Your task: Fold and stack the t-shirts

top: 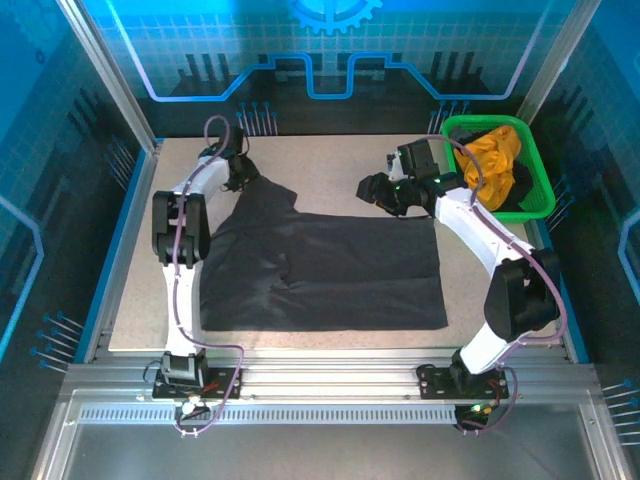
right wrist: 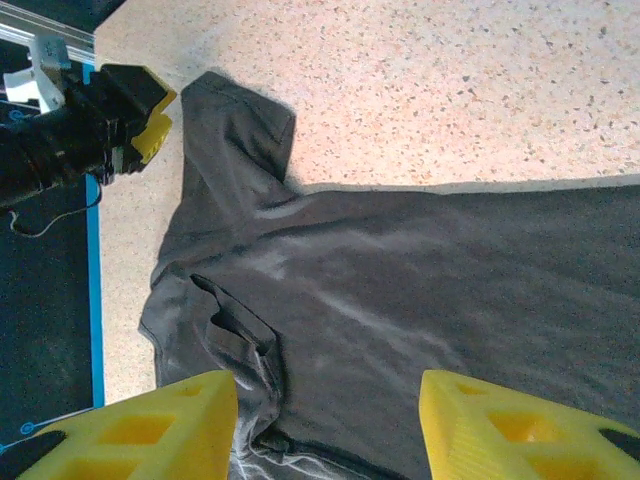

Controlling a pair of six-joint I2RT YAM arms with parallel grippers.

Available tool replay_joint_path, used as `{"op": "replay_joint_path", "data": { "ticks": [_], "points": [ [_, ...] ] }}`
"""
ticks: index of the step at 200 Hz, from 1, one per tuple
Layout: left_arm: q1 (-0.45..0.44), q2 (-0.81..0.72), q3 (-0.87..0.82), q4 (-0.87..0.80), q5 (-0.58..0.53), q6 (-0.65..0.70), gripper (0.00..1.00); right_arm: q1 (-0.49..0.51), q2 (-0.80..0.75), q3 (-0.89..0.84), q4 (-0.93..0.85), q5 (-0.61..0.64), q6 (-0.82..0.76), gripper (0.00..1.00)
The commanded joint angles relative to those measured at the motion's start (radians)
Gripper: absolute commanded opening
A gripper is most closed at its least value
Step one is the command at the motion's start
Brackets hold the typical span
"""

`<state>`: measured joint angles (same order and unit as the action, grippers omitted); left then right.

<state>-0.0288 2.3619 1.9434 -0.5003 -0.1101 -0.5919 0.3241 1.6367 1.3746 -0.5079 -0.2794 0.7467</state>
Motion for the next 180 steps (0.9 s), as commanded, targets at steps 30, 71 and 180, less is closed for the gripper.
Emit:
{"op": "replay_joint_path", "data": {
  "ticks": [30, 71, 180],
  "points": [
    [0.0, 0.07, 0.042, 0.083, 0.045, 0.027, 0.49, -0.016, -0.045, -0.065, -0.031, 0.025, 0.017, 0.52],
    [-0.013, 0.078, -0.001, 0.105, 0.135, 0.014, 0.43, -0.018, 0.01, -0.015, -0.18, 0.193, 0.014, 0.51],
    [-0.031, 0.035, 0.026, 0.064, 0.102, 0.046, 0.62, -0.094, 0.333, 0.22, -0.328, 0.516, -0.004, 0.51]
  ]
}}
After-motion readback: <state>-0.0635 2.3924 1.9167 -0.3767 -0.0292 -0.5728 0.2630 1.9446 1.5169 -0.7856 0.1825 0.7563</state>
